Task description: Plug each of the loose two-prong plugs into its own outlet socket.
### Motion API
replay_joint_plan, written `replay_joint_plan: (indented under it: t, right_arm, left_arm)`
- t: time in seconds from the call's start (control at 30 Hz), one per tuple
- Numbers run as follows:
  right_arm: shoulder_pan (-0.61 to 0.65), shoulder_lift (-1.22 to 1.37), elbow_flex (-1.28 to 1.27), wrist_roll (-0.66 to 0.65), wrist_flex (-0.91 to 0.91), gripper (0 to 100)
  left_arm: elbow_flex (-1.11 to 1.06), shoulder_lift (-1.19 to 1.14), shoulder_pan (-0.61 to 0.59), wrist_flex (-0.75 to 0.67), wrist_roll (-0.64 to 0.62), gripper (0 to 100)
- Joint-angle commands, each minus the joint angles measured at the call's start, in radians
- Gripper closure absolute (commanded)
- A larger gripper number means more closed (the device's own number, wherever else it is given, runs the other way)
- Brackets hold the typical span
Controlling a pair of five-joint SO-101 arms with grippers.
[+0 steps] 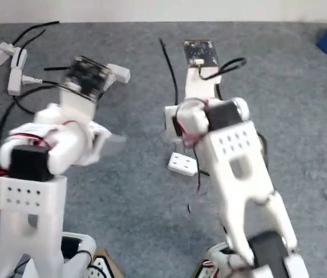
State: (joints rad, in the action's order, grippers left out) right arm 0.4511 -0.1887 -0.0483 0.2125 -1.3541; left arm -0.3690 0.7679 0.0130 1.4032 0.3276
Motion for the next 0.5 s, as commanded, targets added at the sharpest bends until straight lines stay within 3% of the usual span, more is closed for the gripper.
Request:
replay_joint_plan:
  t: [0.0, 0.23, 0.47]
  right_arm:
    - [-0.061, 0.12, 0.021, 0.052, 0.071, 99.3]
    - [-0.088, 0.025, 0.097, 0.196, 0.077, 99.3]
    - [0.053, -0.358, -0.174, 0.236, 0.159, 99.3]
  left_arm:
    - [0.001, 0.019, 0.093, 0.038, 0.005, 62]
    - [-0.021, 0.018, 0.176, -0.003, 0.051, 62]
    - [-0.194, 0.025, 0.199, -0.201, 0.034, 62]
